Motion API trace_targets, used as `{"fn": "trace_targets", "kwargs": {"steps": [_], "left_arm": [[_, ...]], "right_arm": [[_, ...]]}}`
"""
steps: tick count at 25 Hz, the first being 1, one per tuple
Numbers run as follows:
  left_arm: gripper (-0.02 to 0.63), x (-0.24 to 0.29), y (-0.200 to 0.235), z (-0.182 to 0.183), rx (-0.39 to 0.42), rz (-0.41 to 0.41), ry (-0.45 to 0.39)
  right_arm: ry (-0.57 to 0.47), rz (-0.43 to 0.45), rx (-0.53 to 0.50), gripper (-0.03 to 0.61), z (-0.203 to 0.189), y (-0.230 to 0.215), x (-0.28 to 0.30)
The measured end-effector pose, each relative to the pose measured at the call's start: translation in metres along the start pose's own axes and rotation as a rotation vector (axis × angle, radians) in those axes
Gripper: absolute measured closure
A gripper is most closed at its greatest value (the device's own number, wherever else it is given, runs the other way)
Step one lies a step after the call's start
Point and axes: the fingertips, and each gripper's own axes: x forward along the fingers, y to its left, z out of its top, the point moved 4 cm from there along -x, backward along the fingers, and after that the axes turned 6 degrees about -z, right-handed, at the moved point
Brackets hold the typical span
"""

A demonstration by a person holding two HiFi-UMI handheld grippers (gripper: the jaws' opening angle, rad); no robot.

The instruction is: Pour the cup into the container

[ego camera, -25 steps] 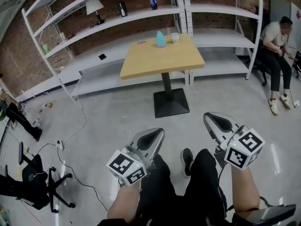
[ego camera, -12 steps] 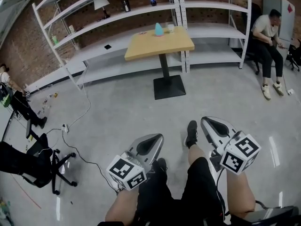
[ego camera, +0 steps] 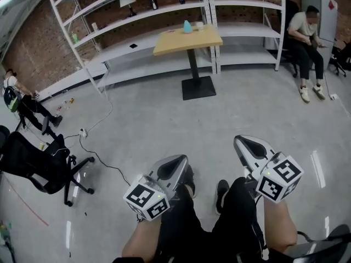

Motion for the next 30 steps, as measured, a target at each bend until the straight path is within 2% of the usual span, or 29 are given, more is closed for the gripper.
{"fn": "trace_targets", "kwargs": {"steps": [5, 14, 21, 30], "left_arm": [[0.612, -0.049, -0.051, -0.004, -0.007, 0.015, -0.016], [0.612, -0.1, -0.103, -0.003, -0.012, 0.038, -0.038], [0.612, -0.121, -0.121, 0.012, 0.021, 0.04, -0.063], [0.612, -0.126, -0.117, 0.011, 0.015, 0.066, -0.038]], "right_arm": [[0.002, -0.012, -0.013, 0.578, -0.004, 0.042, -0.054], [-0.009, -0.064, -0.048, 0.578, -0.001, 0.08, -0.122], [-0.014, -0.065, -0.042, 0.578, -0.005, 0.106, -0.145], [-0.017, -0.097, -0.032, 0.578, -0.005, 0.097, -0.155]]}}
